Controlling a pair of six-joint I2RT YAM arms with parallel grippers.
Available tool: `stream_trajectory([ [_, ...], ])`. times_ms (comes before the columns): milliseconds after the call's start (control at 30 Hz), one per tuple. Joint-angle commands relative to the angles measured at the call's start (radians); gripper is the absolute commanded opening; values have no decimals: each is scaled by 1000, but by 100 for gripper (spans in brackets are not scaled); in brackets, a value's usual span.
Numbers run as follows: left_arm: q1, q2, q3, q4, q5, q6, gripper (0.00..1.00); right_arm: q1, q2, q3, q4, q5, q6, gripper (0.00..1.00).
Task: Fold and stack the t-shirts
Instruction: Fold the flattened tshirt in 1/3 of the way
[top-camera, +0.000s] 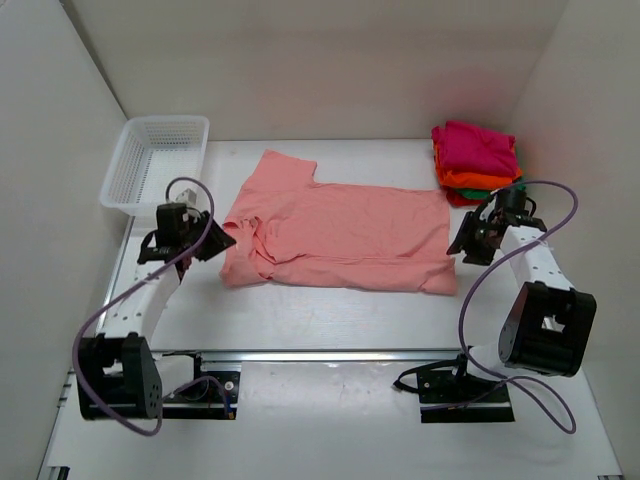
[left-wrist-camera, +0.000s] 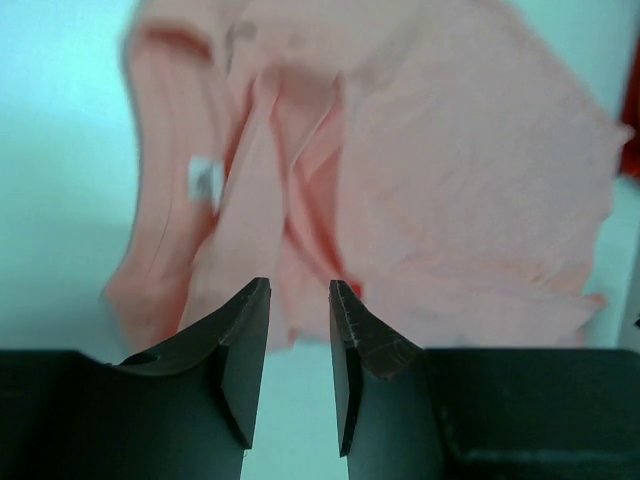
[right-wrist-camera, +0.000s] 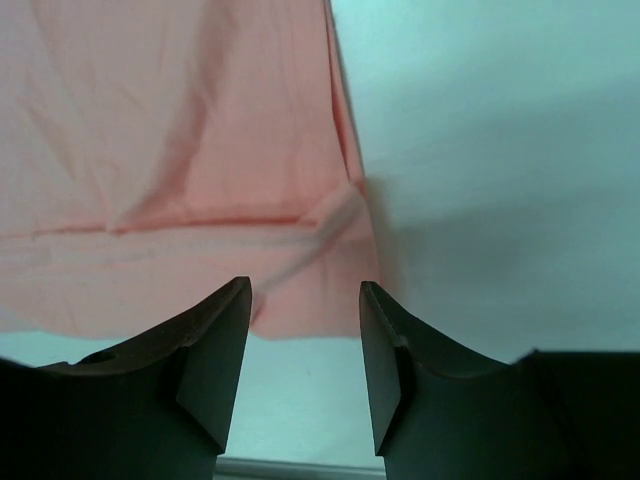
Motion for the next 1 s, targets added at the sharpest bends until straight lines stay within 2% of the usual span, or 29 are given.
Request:
stream_trajectory([
  [0,-17,-128,-113,-196,-126,43,41,20,-76,-44,-68,-5,20,45],
  [133,-7,-225,-215,-218,-198,11,42,22,-143,-116,-58,-28,30,44],
  [333,-6,-192,-252,-231,-255,-43,42,24,-162,-139,-76,-28,27,44],
  [467,-1,-215,-305,-175,-275,-96,43,16,-169,-148,-71,-25,18,44],
  [733,-15,-139,-341,-43,-253,-187,44,14,-166,-154,-65,-34,23,43],
  [967,6,-166,-333,-21,-301,-186,40,0,-157,-157,-62,-29,9,42],
])
